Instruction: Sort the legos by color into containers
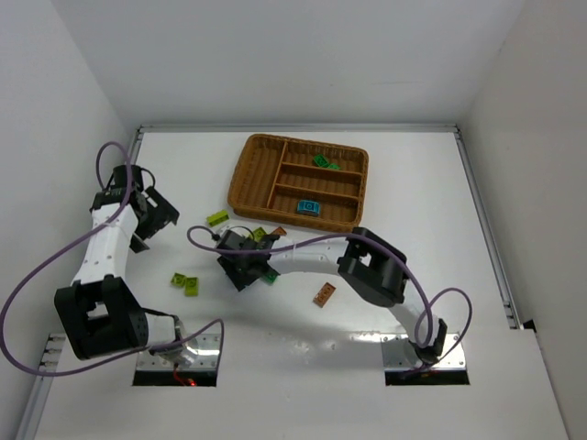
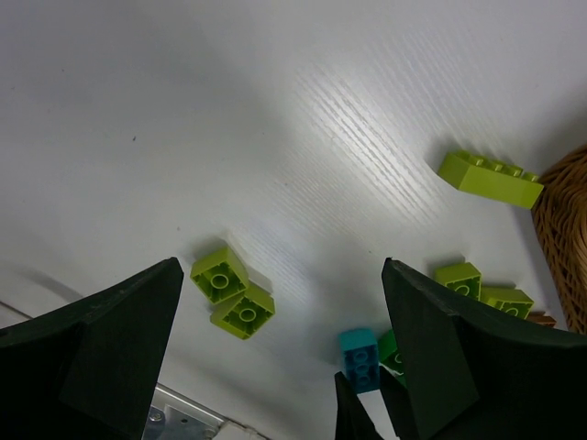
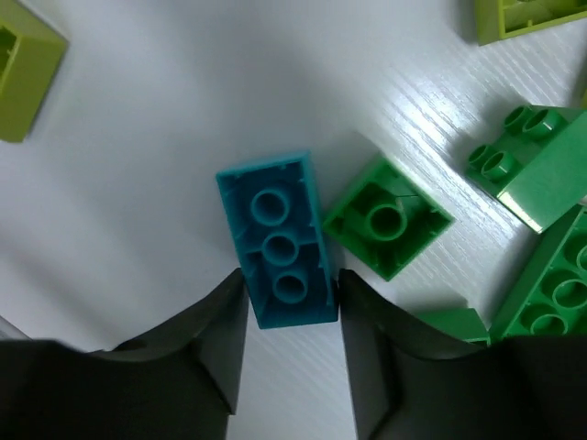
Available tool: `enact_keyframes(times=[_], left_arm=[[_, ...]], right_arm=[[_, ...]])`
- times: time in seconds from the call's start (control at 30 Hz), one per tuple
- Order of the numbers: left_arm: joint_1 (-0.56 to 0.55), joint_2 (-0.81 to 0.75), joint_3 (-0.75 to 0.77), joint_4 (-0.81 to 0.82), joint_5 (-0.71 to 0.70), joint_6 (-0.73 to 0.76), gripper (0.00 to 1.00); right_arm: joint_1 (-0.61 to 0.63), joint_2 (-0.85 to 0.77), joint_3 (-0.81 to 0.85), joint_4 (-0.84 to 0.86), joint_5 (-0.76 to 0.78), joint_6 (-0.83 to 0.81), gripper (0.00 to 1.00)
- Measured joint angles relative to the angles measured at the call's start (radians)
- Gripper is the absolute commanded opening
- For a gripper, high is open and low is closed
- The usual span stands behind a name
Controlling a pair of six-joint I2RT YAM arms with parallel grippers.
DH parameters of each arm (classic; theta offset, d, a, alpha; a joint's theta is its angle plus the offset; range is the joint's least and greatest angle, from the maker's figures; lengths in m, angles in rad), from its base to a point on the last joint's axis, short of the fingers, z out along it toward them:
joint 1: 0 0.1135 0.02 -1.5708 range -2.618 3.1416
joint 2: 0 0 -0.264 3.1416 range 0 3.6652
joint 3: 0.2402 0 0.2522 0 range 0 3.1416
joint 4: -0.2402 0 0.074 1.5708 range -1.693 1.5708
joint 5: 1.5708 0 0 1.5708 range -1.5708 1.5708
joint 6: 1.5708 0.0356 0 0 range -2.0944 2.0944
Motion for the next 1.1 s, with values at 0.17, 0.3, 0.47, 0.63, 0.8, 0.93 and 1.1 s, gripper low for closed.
enact_keyframes(times=[0.17, 0.3, 0.47, 0.63, 0.8, 0.93, 1.1], left_arm=[[0.0, -0.008, 0.0, -0.002, -0.01, 0.001, 0.97], [0.0, -0.013, 0.0, -0.003, -0.02, 0.007, 0.97], [-0.006, -0.012, -0.003, 0.004, -0.016, 0.016, 0.97], [-0.024, -0.012, -0.005, 0.005, -0.011, 0.023, 0.97], [-0.039, -0.005, -0.005, 0.023, 0.009, 0.044, 0.97], [-0.086, 0.018, -0.011, 0.041, 0.023, 0.066, 0.97], [-0.11, 0.03, -0.024, 0.047, 0.027, 0.075, 0.97]], right_arm=[[-0.009, -0.039, -0.039, 0.011, 0.007, 0.018, 0.3], [-0.032, -0.189, -0.116, -0.031, 0.03, 0.019, 0.3], [-0.129, -0.389, -0.164, -0.048, 0.063, 0.028, 0.3], [-0.283, -0.423, -0.164, -0.069, 0.142, 0.046, 0.31], [-0.43, -0.357, -0.137, -0.118, 0.169, 0.055, 0.31], [-0.505, -0.265, -0.059, -0.14, 0.172, 0.059, 0.31], [-0.518, -0.153, 0.088, -0.17, 0.154, 0.056, 0.33]])
